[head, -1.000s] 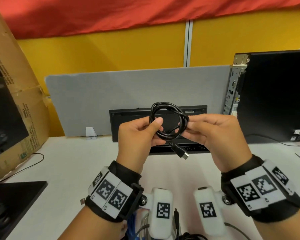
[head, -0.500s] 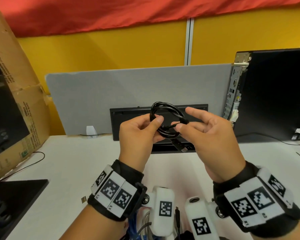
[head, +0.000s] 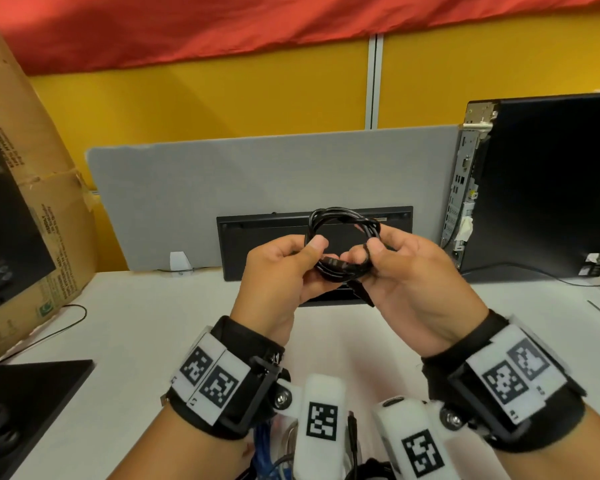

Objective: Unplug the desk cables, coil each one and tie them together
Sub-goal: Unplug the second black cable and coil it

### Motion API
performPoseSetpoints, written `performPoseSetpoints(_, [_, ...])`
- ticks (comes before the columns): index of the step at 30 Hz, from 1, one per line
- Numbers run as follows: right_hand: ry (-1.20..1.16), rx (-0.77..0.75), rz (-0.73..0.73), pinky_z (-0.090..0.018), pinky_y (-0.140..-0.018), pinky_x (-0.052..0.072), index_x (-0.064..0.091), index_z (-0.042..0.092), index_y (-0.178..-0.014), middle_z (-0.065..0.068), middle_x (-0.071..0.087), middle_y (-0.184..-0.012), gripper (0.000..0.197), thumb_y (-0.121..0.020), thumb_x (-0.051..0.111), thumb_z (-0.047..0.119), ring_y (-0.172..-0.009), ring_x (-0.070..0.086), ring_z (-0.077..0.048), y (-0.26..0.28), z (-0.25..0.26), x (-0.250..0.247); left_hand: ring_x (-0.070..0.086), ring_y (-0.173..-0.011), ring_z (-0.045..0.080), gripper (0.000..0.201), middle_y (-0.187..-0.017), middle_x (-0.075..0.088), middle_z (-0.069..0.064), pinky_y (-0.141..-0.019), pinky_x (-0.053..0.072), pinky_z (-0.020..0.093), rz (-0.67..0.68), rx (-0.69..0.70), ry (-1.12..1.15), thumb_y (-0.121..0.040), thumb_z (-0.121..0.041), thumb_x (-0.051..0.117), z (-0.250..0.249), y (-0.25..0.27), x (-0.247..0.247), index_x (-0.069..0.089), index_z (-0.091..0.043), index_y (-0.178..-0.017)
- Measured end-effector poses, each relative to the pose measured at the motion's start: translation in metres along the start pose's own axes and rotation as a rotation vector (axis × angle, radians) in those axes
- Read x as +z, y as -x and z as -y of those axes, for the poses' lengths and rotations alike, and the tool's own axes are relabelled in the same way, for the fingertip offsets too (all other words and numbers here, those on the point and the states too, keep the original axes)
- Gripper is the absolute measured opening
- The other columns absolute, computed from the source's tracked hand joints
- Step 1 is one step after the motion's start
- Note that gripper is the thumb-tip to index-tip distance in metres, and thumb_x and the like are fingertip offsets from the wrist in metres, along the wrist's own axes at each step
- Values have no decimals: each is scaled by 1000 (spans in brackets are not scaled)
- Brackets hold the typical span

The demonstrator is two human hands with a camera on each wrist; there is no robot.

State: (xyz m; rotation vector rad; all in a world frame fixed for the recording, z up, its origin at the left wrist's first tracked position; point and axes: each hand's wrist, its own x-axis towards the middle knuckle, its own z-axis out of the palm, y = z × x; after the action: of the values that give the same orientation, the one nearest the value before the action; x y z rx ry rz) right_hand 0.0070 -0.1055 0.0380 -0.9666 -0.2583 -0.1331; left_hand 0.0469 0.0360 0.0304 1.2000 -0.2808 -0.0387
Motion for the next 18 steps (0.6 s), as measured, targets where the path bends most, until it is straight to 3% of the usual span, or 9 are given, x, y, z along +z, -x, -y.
performPoseSetpoints(2, [-98, 56, 4, -40, -92, 51, 49, 3, -91, -4, 49, -57, 19, -100, 32, -2, -64, 59, -19, -1, 4, -1, 71, -72, 22, 15, -75, 68, 13, -64, 58, 32, 31, -46, -2, -94, -13, 59, -2, 0, -1, 66, -2, -87])
performPoseSetpoints(4, [-161, 94, 9, -45, -100, 41, 47, 5, -93, -4, 43, -57, 19, -100, 30, 0, -67, 52, -22, -2, 7, -3, 69, -70, 20, 15, -74, 67, 11, -64, 58, 32, 49, -81, -10, -94, -16, 60, -3, 1, 0, 66, -4, -87])
performPoseSetpoints(6, [-131, 108, 31, -43, -100, 42, 52, -2, -97, -5, 42, -61, 15, -96, 39, 5, -72, 53, -23, -2, 9, -5, 69, -71, 21, 14, -75, 68, 12, -64, 58, 32, 32, -62, -38, -92, -18, 63, -3, 1, 0, 67, -5, -87])
performPoseSetpoints(8, [23, 107, 46, -42, -98, 49, 58, -6, -113, -8, 50, -64, 30, -87, 54, 9, -79, 65, -26, -3, 9, -4, 71, -75, 26, 16, -80, 70, 19, -64, 58, 31, 6, -22, -64, -89, -19, 66, -4, 1, -1, 68, -3, -87])
performPoseSetpoints(11, [308, 21, 65, -41, -85, 58, 59, 6, -120, -20, 68, -91, 39, -82, 64, -5, -95, 69, -32, -3, 4, -4, 73, -74, 28, 20, -81, 71, 20, -63, 58, 30, -32, 22, -63, -89, -18, 67, -5, -1, -3, 68, 2, -91])
performPoseSetpoints(14, [567, -83, 7, -30, -75, 58, 61, 15, -117, -8, 69, -90, 44, -80, 68, -8, -88, 69, -22, -4, 0, -8, 72, -67, 23, 19, -74, 72, 12, -59, 58, 28, -46, 34, -56, -88, -18, 67, -6, -1, -5, 68, 1, -91])
performPoseSetpoints(16, [663, -131, 34, -33, -78, 59, 61, 16, -115, -8, 71, -91, 45, -78, 72, -5, -88, 71, -20, -5, 1, -12, 71, -63, 21, 20, -71, 71, 10, -57, 57, 26, -58, 28, -63, -88, -19, 67, -6, -1, -5, 68, 1, -91])
performPoseSetpoints(18, [769, -191, 65, -34, -74, 60, 61, 21, -112, -9, 71, -91, 46, -76, 75, -3, -86, 71, -21, -5, 3, -12, 71, -62, 22, 21, -71, 71, 10, -56, 57, 26, -63, 23, -72, -88, -20, 68, -7, 0, -4, 68, 1, -91])
